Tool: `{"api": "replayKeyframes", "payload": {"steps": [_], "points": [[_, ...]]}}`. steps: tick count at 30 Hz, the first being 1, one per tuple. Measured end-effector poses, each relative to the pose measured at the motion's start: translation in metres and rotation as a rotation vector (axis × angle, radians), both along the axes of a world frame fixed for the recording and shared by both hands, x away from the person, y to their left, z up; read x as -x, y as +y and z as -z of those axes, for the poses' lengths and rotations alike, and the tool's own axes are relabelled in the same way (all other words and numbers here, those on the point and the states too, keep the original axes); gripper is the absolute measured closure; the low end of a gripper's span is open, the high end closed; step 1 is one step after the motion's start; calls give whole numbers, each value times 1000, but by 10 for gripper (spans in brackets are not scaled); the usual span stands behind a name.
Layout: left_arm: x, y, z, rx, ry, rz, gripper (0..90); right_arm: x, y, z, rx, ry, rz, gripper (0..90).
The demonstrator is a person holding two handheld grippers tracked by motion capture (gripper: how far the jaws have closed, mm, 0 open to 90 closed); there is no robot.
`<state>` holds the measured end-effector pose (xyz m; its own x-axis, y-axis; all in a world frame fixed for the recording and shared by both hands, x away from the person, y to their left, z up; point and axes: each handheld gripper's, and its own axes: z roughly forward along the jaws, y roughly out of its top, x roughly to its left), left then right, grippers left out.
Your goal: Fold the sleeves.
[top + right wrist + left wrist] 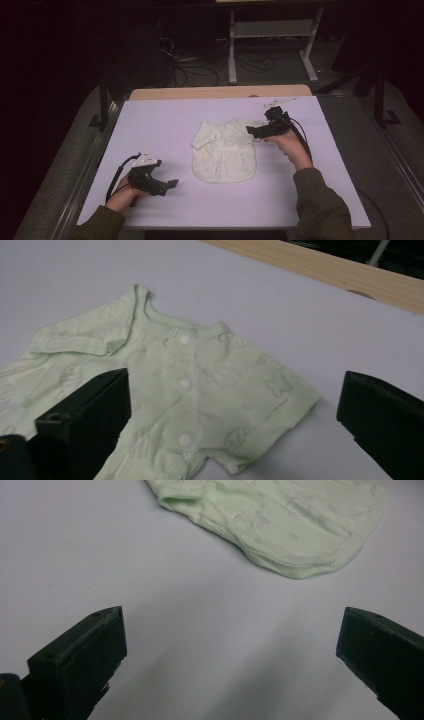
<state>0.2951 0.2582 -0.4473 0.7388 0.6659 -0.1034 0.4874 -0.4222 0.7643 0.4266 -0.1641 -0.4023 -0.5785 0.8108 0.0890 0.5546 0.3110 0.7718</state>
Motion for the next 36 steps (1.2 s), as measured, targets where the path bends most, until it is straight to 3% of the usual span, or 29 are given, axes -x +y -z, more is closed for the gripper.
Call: {"api": "replayKeyframes", "payload": {"steps": [21,30,36], "points": [[0,-1,0,0,1,6,0,-28,-6,5,9,2,71,109],[0,-1,0,9,5,10,0,-40,-10,9,0,-5,112,235],[0,-2,0,9,5,12,0,-47,-10,16,21,2,115,338]]}}
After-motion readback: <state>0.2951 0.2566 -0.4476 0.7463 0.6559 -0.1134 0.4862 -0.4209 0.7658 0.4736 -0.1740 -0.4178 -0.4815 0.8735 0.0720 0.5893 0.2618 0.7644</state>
